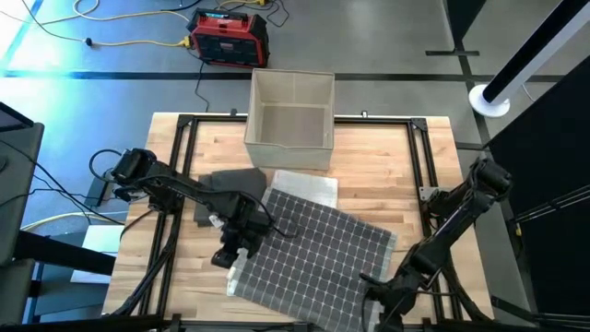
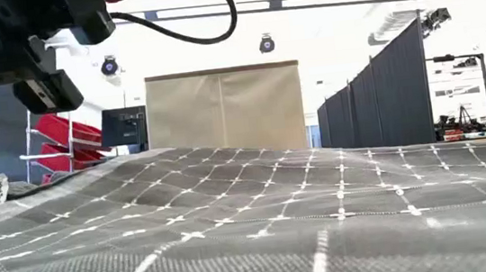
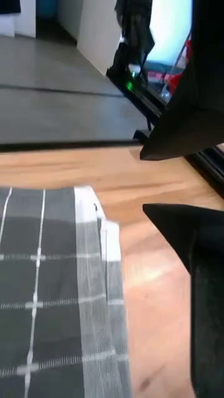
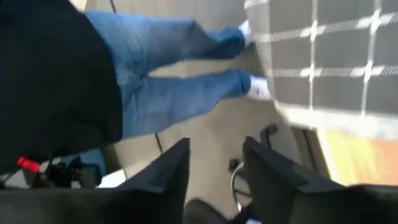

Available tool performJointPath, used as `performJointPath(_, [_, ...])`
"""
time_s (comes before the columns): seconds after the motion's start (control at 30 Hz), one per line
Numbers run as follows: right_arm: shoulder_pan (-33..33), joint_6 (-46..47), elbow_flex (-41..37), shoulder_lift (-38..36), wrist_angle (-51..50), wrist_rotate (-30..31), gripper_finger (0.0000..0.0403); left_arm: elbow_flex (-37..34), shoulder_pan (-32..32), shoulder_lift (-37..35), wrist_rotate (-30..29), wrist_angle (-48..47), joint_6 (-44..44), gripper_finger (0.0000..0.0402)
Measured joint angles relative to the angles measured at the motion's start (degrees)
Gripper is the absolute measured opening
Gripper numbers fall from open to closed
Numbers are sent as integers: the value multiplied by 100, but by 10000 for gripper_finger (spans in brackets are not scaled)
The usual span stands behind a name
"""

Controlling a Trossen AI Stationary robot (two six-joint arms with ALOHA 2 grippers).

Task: Fold towel
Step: Fold the gray squared towel

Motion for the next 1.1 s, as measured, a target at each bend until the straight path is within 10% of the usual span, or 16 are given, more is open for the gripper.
performJointPath(0.27, [114,1204,-704,106,-704,1100,8,-34,124,0,-1654,294,218,126])
performJointPath(0.6, [30,1289,-1387,93,-405,1423,3,-1168,209,0,-1992,2596,-879,49])
performJointPath(1.1, [-672,-86,-1717,-79,-503,1449,0,-2002,-1426,7,-2090,4505,-4193,1])
